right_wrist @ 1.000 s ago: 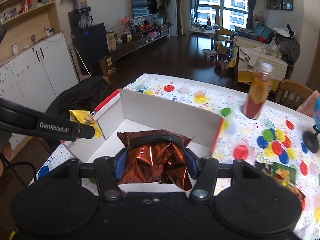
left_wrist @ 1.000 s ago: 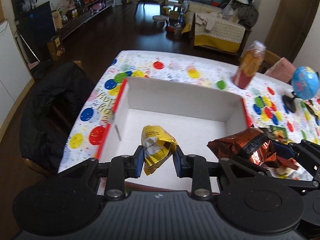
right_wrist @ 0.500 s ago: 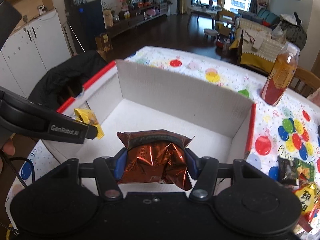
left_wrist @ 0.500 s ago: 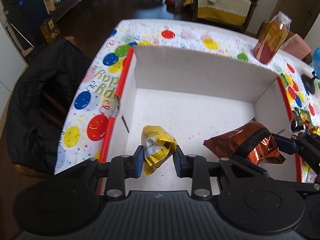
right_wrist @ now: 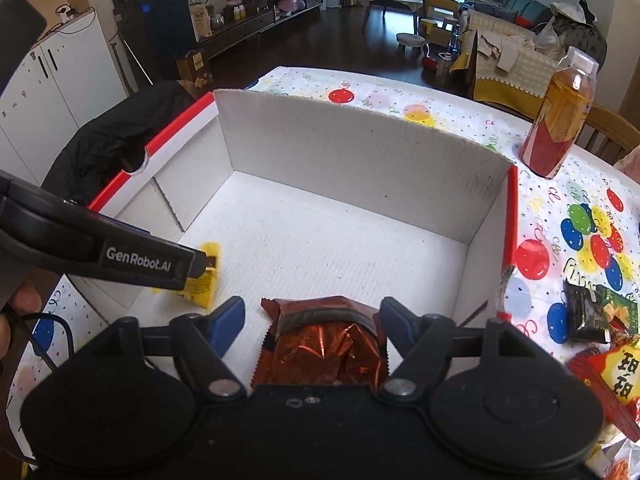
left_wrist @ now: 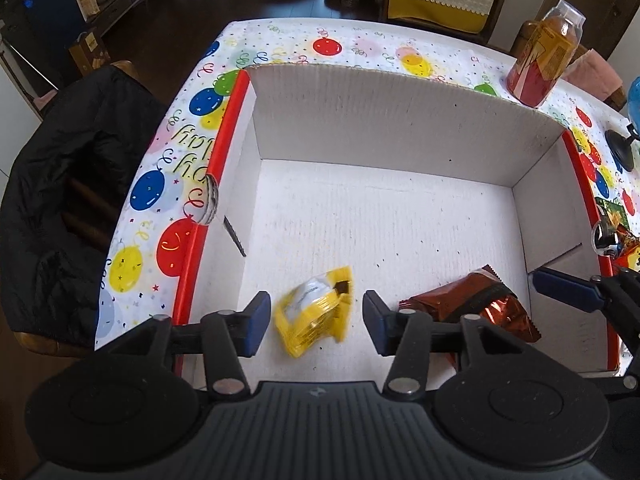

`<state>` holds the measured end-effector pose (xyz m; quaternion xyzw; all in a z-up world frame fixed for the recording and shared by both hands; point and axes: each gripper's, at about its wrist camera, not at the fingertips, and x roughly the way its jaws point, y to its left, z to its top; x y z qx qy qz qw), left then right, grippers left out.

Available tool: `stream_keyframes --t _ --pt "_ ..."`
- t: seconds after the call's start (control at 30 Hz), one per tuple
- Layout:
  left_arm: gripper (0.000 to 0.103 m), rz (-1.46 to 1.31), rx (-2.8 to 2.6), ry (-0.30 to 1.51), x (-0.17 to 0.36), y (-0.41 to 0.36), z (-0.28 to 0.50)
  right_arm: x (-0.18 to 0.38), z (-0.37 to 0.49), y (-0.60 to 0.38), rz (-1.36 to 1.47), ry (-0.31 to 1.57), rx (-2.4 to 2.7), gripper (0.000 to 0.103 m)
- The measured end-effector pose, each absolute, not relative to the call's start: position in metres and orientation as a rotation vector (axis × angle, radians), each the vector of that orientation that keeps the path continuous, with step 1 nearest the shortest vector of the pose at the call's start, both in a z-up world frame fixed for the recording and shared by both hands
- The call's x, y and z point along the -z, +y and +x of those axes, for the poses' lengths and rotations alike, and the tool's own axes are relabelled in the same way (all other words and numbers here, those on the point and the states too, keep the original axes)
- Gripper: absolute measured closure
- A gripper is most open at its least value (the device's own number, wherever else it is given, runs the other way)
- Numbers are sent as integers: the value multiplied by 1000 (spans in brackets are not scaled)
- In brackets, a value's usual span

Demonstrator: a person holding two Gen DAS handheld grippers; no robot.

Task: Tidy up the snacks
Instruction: 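Carry both snacks into the red box and open both tools to release, then grasp the white noodle-snack packet with the right tool while the left tool grasps the small wrapped snack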

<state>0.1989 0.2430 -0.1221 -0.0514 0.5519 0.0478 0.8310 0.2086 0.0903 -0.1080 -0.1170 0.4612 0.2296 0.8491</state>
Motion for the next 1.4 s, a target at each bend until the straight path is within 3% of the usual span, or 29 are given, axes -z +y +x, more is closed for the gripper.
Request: stream_keyframes --t 0.13,0.3,0.93,1.4 --pt "45 -127 -104 1161 116 244 193 100 203 85 -234 956 -496 20" --pt "45 -129 -117 1132 105 240 182 86 195 75 -210 929 -507 13" --pt "40 -77 -98 1015 56 178 122 38 148 4 -130 840 -522 4" --pt "17 -64 30 934 34 93 81 29 103 -92 -46 781 -448 1"
